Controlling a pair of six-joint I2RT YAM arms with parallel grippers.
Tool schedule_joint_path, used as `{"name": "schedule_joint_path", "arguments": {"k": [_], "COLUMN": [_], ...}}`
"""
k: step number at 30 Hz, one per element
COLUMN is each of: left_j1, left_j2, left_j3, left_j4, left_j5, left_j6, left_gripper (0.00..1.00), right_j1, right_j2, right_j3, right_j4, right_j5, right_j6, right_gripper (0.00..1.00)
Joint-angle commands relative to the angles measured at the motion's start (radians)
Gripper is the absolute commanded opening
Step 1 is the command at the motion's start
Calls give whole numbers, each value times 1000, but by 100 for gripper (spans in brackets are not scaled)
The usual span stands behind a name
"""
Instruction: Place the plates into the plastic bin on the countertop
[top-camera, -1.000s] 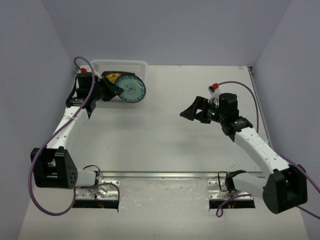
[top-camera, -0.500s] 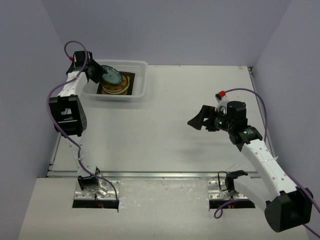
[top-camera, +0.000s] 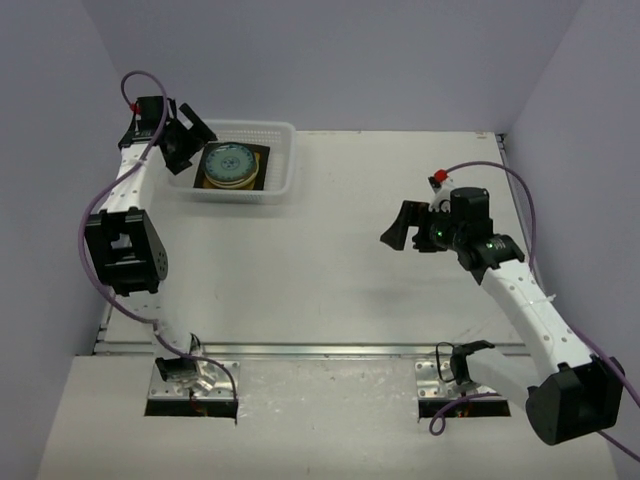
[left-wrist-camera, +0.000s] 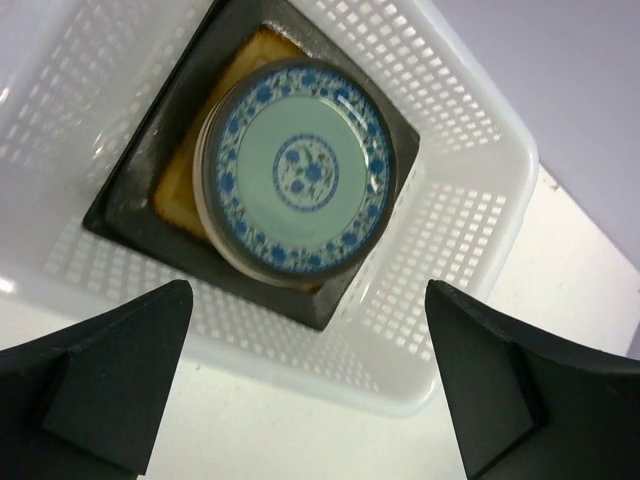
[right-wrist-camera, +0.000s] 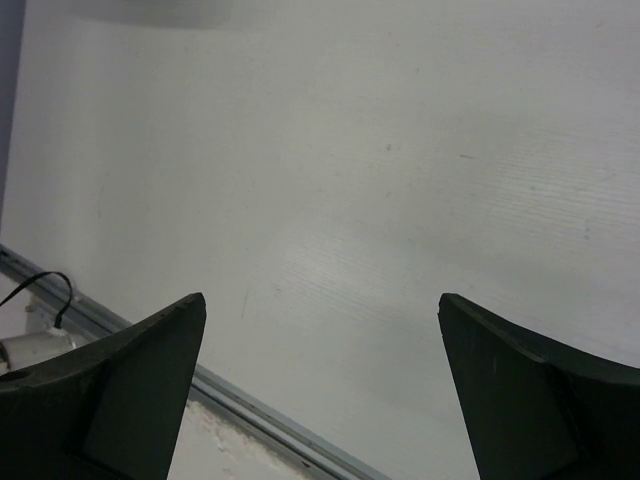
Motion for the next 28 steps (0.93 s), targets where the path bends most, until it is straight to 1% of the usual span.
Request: {"name": "schedule_joint_path", "arguments": {"k": [1,3,5,6,8,10,11,12,14,15,17,21,23,25,28], "left_j1": [-35,-48,-86,-103,-157,-228,-234,-234,-234,-233,-234,-234,-235,-237,-236], "left_j2": [-201,-315,-449,-495,-639,-771,-779,-864,-960,-1019,-1165,-1384,-1378,-1327,-1278], "left_j3": [-131,-197,-305,-328,-388,-489,-524,-576,-688,-745,-866,-1061,-1091,-1099,-1066], "left_j4": [-58,-61,-65,-66,-53,-23,-21,-2,30,62,155,301,295,282,246], "left_j5": [-76,-103,-166,-187,-209,-171,-153,-138,-89,-78,-87,-123,-151,-159,-150], "left_j6": [118,135,158,168,192,249,258,266,305,326,350,337,325,322,320], "left_gripper": [100,100,100,100,100,100,100,100,100,100,100,100,100,100,100], "right_j1": [-5,-5,-5,-5,-5,-5,-5,-4,-4,-4,-3,-4,-4,-4,-4], "right_j2": [-16,-24,-50,-60,-90,-145,-168,-203,-258,-310,-370,-465,-479,-493,-515], "right_j3": [127,155,188,199,211,216,217,214,199,187,170,141,120,92,49], "right_j4": [-101,-149,-218,-234,-259,-283,-289,-294,-288,-280,-263,-269,-273,-272,-248], "right_j5": [223,334,442,471,506,502,497,490,448,418,394,378,369,371,383], "right_j6": [-89,-102,-119,-129,-161,-206,-212,-214,-225,-237,-242,-234,-228,-225,-228], "right_gripper": [99,99,99,99,99,99,99,99,99,99,99,99,99,99,99]}}
